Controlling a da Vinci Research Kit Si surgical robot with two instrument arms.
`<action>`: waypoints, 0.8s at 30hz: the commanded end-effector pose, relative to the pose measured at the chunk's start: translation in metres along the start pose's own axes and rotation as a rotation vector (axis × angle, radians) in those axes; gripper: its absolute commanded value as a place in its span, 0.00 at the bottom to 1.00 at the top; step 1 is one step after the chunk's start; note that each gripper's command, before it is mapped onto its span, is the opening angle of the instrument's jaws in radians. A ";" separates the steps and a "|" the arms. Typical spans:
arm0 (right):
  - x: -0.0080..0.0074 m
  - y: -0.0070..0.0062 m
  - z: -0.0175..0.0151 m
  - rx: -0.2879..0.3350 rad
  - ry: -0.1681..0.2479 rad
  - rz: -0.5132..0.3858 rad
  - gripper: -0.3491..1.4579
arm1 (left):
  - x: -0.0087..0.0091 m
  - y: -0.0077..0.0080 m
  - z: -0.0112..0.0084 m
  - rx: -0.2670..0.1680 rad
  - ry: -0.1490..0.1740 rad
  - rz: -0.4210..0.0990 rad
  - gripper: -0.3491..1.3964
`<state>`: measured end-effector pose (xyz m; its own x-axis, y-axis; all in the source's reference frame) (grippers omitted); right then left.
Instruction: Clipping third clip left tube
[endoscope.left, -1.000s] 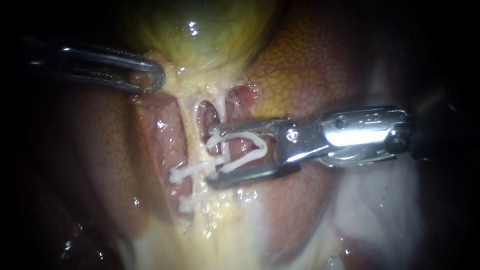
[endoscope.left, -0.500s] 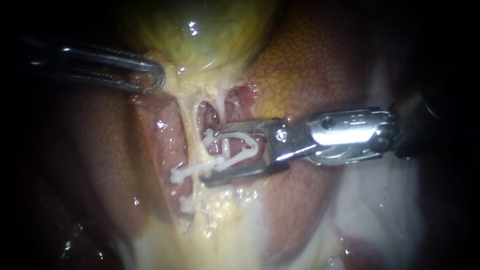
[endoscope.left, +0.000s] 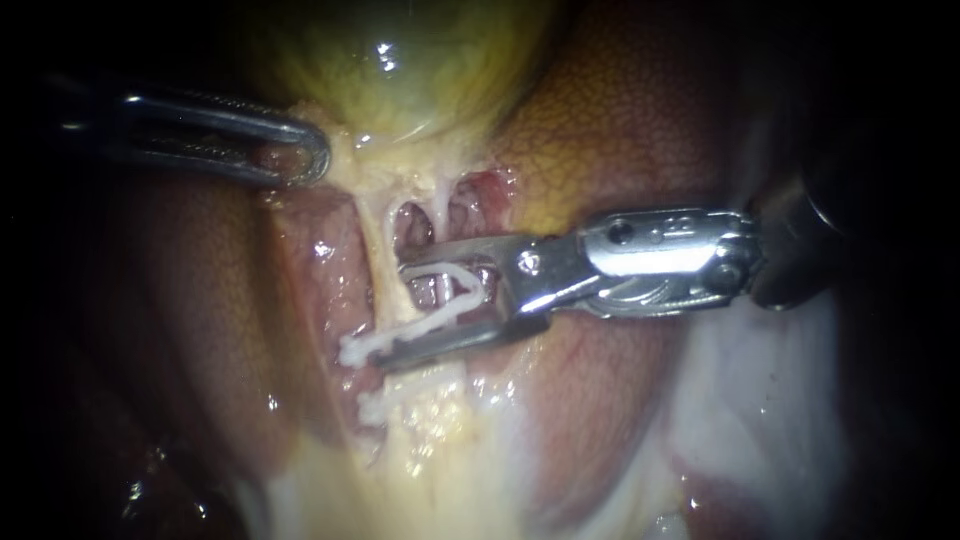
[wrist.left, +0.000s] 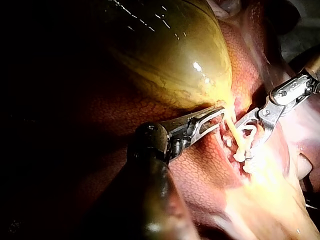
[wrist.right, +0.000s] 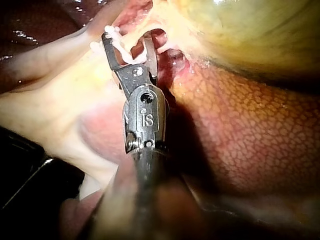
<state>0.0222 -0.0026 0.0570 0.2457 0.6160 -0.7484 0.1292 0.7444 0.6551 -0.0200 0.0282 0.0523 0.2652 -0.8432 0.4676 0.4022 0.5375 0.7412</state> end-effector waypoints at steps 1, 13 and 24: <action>0.0001 0.0000 0.0001 0.012 0.013 0.004 0.43 | 0.0000 0.0000 0.0000 0.000 0.000 0.000 0.00; 0.0014 -0.0005 0.0003 0.121 0.125 0.044 0.43 | 0.0000 0.0000 0.0000 0.000 0.000 0.000 0.00; 0.0051 0.0002 -0.0008 0.122 0.196 0.084 0.42 | 0.0000 0.0000 0.0000 0.000 0.000 0.000 0.00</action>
<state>0.0227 0.0010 0.0534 0.0693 0.7223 -0.6881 0.2326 0.6590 0.7152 -0.0199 0.0282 0.0524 0.2652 -0.8433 0.4675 0.4026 0.5374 0.7410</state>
